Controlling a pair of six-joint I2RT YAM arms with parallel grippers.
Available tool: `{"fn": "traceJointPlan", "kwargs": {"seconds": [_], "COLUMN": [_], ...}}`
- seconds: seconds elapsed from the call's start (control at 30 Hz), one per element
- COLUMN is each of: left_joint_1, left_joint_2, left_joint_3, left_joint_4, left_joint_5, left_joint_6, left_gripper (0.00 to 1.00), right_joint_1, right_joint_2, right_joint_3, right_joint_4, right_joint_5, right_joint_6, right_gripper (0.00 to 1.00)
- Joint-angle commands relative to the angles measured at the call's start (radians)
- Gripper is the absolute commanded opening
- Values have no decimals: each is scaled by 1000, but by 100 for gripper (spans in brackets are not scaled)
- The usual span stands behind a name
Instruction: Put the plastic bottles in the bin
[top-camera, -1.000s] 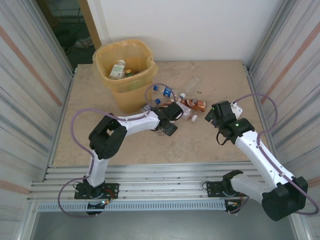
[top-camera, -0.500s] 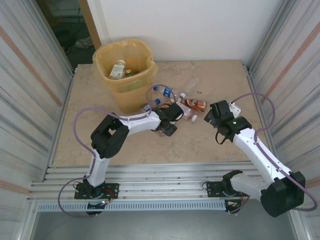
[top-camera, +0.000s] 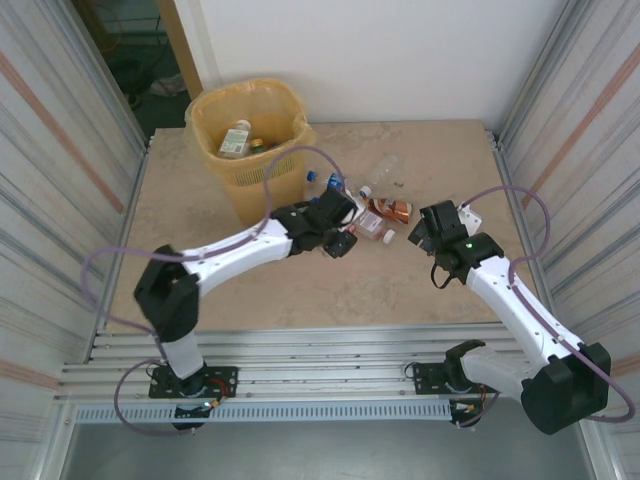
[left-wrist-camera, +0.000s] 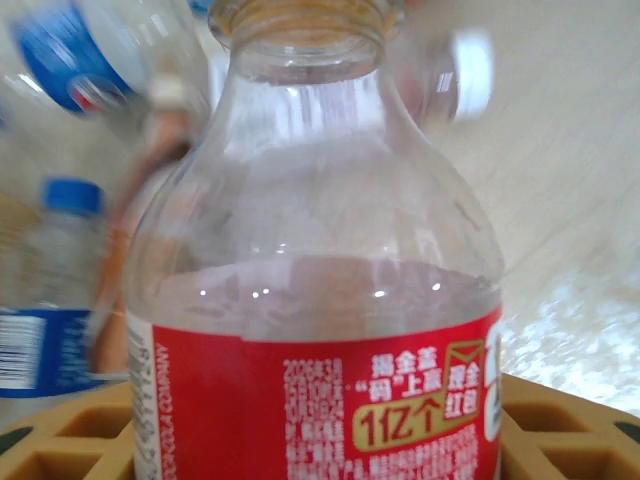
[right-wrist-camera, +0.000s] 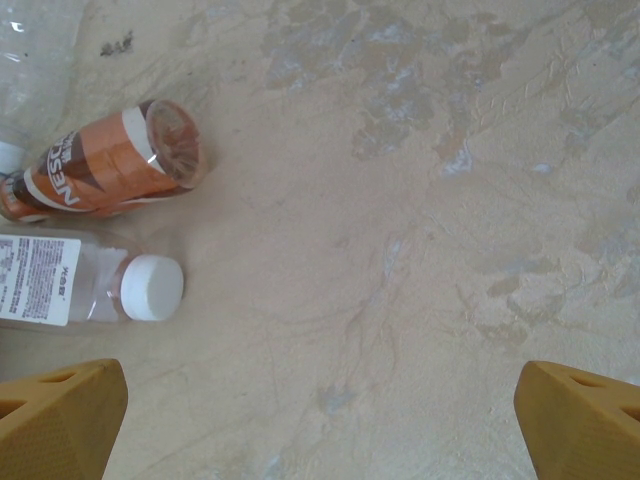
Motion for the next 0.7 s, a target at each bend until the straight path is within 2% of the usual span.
{"fn": "traceJointPlan", "kwargs": {"seconds": [0.0,0.13,0.27,0.67], "left_joint_1": [-4,14,87,416], "left_joint_2": [-113,-192,-239,-182], "left_joint_3": [6,40,99,316], "left_joint_4": [39,72,105,161], "left_joint_5": [-34,-91,-61,64], "left_joint_6": [82,185,254,422], "left_gripper": [43,43,43,43], "right_joint_1": [-10,-9,-9,-11], "right_joint_2": [-20,-38,-49,-85], "right_joint_3": [7,-5,-4,-5], "right_joint_4": [-21,-18,-21,-51], "right_joint_5": [22,27,26,57], "right_joint_6": [37,44,45,46], "right_gripper": [98,98,98,98]}}
